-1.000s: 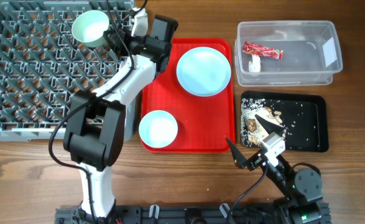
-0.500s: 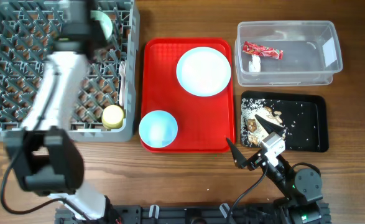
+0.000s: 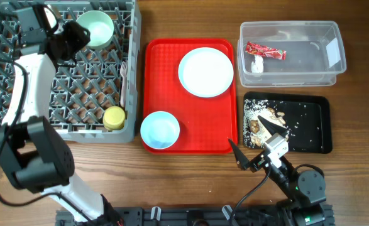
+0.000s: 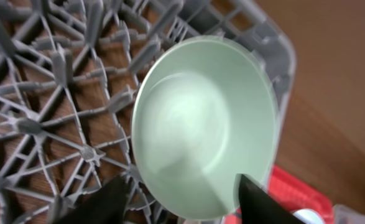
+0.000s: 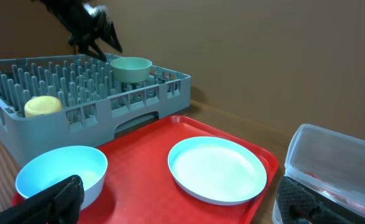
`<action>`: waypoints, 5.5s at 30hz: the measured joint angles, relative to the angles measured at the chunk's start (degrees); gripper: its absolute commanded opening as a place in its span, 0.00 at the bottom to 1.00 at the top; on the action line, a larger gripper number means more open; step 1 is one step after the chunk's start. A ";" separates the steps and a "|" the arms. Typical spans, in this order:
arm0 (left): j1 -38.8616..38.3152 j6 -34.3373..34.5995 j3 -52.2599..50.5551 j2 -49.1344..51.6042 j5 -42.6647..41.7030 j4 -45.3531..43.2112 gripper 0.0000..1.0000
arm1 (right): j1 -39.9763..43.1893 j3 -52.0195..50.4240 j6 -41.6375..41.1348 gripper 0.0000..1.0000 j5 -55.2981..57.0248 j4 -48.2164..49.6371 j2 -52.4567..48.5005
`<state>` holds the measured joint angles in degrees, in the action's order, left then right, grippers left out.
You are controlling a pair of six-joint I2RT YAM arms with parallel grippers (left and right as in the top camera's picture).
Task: Sort waste into correct bins and load items into the dishwasher rack
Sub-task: 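Move the left gripper over to the light-blue bowl, then grip the light-blue bowl rim with left gripper and lift, then tilt the light-blue bowl into the dish rack and release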
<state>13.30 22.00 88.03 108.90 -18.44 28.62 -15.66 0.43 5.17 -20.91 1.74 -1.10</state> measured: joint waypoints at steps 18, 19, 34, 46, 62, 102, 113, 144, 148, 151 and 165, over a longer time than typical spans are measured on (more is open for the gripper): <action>0.11 1.22 0.00 3.91 0.17 1.64 0.04 | 0.00 0.00 0.00 1.00 0.00 0.00 0.00; 0.11 1.22 0.00 3.74 0.90 2.23 0.04 | 0.00 0.00 0.00 1.00 0.00 0.00 0.00; -7.19 -7.52 0.00 -12.35 16.70 9.03 0.33 | 0.00 0.02 0.00 1.00 0.00 0.00 0.00; -24.28 -9.73 0.00 -17.46 18.51 31.76 0.56 | 0.00 0.00 0.00 1.00 0.00 0.02 -0.02; -44.37 4.13 -15.21 -17.66 12.96 33.07 0.47 | 0.00 0.00 0.00 1.00 0.00 0.00 -0.02; -52.04 4.44 -22.91 -5.57 16.41 21.51 0.35 | 0.00 0.00 0.00 1.00 0.00 0.00 -0.02; -52.50 4.28 -21.46 -5.62 16.26 23.28 0.04 | 0.00 0.00 0.00 1.00 0.00 0.00 -0.02; 9.53 -37.77 -9.88 -21.40 -44.46 46.97 0.04 | 0.00 0.00 -0.02 1.00 0.00 0.00 0.00; 12.68 -42.40 -9.99 -14.49 -49.22 46.80 0.04 | 0.00 0.00 -0.02 1.00 0.00 0.00 -0.02; 13.53 -44.85 -10.08 -10.16 -50.82 46.12 0.04 | 0.00 0.00 -0.02 1.00 0.00 0.00 -0.02; 16.87 -47.45 -10.21 -6.03 -51.54 38.51 0.04 | 0.00 0.00 -0.02 1.00 0.00 0.00 -0.02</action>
<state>30.17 -25.45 77.82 102.87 -69.97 67.13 -15.66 0.43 5.15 -20.91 1.74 -1.13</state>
